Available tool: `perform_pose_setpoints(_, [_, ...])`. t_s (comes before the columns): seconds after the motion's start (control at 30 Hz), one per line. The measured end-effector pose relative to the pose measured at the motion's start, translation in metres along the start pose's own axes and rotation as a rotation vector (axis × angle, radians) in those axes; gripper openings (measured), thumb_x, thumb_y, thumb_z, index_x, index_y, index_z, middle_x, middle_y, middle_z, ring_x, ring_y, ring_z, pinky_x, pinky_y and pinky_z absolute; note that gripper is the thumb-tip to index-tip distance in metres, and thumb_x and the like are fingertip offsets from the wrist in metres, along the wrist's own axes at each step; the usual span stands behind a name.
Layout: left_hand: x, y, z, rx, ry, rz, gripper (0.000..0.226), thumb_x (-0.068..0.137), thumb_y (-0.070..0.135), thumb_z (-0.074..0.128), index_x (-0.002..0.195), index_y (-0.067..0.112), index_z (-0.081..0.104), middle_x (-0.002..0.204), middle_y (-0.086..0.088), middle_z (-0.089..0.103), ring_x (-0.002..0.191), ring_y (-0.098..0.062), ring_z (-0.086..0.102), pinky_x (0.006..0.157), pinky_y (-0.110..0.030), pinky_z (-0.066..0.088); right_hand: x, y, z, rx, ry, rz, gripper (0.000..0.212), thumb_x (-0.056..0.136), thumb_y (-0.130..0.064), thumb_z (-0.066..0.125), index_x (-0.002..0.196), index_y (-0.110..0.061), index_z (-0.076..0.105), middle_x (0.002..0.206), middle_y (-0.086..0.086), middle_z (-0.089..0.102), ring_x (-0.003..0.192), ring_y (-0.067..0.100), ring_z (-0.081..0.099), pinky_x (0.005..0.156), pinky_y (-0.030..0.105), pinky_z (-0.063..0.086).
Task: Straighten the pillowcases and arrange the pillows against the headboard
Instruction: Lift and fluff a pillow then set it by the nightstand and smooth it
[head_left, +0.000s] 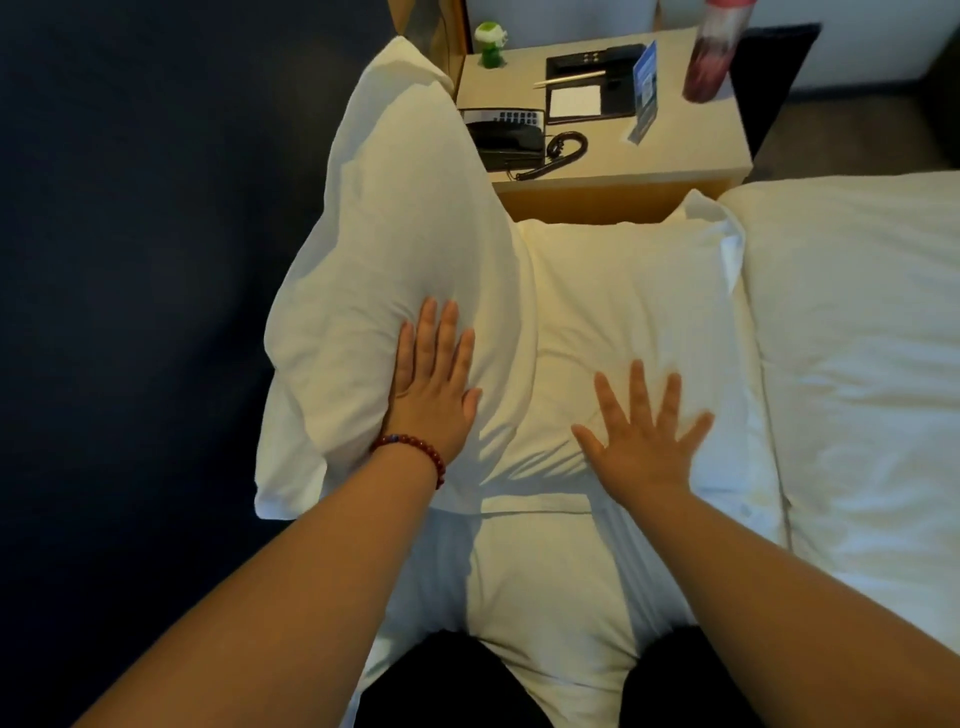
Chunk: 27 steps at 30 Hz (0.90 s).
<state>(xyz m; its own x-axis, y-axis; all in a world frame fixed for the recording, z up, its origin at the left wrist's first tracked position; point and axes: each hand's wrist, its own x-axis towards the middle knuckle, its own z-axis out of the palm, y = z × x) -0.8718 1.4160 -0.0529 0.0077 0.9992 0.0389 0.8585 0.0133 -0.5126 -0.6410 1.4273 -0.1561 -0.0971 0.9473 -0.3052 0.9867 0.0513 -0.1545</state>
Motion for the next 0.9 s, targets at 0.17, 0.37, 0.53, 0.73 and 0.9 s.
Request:
perform_pose_setpoints(0.17, [0.000,0.017,0.002,-0.034,-0.048,0.002,0.074,0.100,0.053,0.018,0.156,0.010,-0.003,0.161,-0.020,-0.018,0.146,-0.042,-0.019,0.104,-0.055,-0.035,-0.026,0.029,0.007,-0.066,0.036,-0.052,0.068,0.087,-0.074,0.002,0.145,-0.049,-0.024,0.158,-0.005,-0.030,0.147,0.030,-0.022,0.116,0.059,0.000])
perform_pose_setpoints(0.37, [-0.041,0.084,0.015,-0.272,-0.242,0.110,0.068,0.101,0.053,0.016,0.156,0.020,-0.006,0.164,-0.011,-0.012,0.148,-0.035,-0.020,0.113,-0.051,-0.022,-0.037,0.055,0.009,0.059,0.144,-0.103,0.062,0.096,-0.056,0.029,0.154,-0.037,0.016,0.164,0.001,0.005,0.150,0.029,0.010,0.113,0.053,0.028])
perform_pose_setpoints(0.53, [-0.076,0.149,0.034,-0.628,-0.226,-0.041,0.076,0.101,0.046,0.036,0.155,0.010,-0.003,0.163,-0.016,-0.009,0.150,-0.033,-0.009,0.121,-0.044,-0.003,-0.053,0.119,0.050,0.151,0.207,-0.242,0.066,0.092,-0.046,0.040,0.152,-0.025,0.027,0.161,0.006,0.021,0.146,0.031,0.024,0.105,0.053,0.041])
perform_pose_setpoints(0.73, [-0.127,0.235,0.062,-0.843,-0.519,-0.261,0.094,0.091,0.073,0.026,0.152,0.017,-0.019,0.152,-0.003,-0.036,0.148,-0.027,-0.021,0.122,-0.044,-0.007,-0.060,0.177,0.105,0.217,0.198,-0.236,0.084,0.092,-0.059,0.041,0.155,-0.011,0.013,0.161,0.015,0.007,0.146,0.032,0.022,0.114,0.039,0.024])
perform_pose_setpoints(0.9, [-0.130,0.278,0.089,-0.685,-0.593,-0.302,0.107,0.070,0.087,0.006,0.144,0.016,-0.027,0.160,-0.011,-0.024,0.147,-0.032,-0.024,0.107,-0.039,-0.030,-0.060,0.204,0.147,0.110,0.122,-0.212,0.091,0.089,-0.065,0.037,0.154,-0.006,0.013,0.161,0.017,0.010,0.148,0.030,0.013,0.118,0.038,0.011])
